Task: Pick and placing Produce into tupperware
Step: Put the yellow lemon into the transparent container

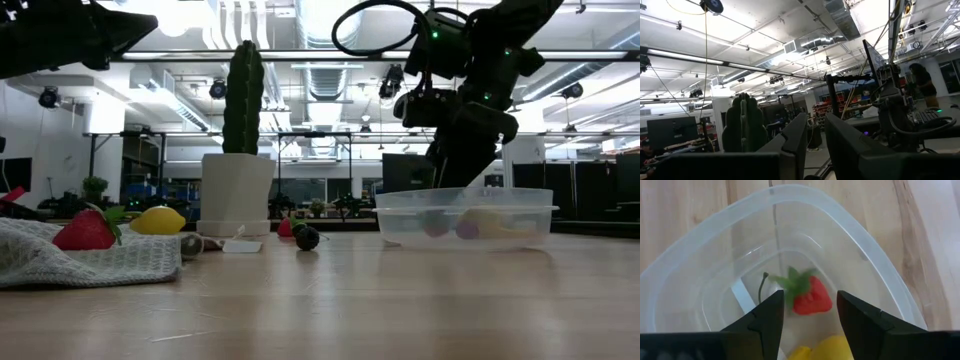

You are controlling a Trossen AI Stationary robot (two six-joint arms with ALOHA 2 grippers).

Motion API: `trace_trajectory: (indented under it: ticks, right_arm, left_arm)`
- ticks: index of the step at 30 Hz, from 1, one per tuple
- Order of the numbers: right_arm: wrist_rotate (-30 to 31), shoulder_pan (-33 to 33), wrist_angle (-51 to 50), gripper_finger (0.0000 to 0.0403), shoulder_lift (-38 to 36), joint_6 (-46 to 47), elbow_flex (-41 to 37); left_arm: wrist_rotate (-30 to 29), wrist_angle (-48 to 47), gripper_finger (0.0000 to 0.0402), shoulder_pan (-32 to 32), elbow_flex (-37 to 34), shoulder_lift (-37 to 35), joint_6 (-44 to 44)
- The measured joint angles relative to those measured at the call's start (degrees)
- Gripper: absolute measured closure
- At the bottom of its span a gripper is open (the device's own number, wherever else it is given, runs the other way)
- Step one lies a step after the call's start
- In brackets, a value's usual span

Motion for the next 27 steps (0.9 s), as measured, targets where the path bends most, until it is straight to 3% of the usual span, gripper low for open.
trace_trajectory:
  ticks: [16,27]
  right_arm:
    - [0.30,-0.11,0.11,0.0256,0.00,-4.55,5.20]
    - [3.06,-4.05,6.55,0.0271,1.06,-10.60,10.81]
  left_arm:
    - [0.00,0.00,0.0345,-0.01,0.00,0.00,-0.01]
    - [0.02,0.00,0.0345,0.00,0.00,0.00,-0.02]
